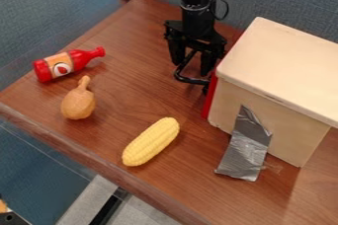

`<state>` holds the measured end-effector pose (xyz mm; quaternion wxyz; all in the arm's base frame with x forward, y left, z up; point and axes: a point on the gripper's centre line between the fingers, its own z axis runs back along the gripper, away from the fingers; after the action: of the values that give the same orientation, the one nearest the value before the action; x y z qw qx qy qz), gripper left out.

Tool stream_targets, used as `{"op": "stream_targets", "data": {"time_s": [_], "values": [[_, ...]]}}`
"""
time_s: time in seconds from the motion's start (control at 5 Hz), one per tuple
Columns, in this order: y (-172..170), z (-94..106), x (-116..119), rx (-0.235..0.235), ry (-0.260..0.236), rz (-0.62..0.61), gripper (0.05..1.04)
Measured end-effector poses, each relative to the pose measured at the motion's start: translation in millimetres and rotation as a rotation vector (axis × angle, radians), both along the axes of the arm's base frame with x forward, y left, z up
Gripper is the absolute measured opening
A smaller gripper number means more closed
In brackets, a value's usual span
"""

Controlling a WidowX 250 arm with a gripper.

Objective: Open the drawer

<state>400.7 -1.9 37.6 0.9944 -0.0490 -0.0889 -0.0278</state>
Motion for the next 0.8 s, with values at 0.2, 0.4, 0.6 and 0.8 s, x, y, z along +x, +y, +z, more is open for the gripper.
{"op": "stream_targets", "data": {"time_s": [0.2,0.4,0.6,0.8], "values": [[0.7,-3.2,-1.1,-0.001,0.003,0.012,0.508],[6.9,-3.7,-2.5,-0.002,0.009,0.014,0.245],[10.6,-3.6,-3.0,-0.013,0.012,0.027,0.148],[14.9,-5.1,-4.7,-0.014,0.035,0.016,0.142]]}}
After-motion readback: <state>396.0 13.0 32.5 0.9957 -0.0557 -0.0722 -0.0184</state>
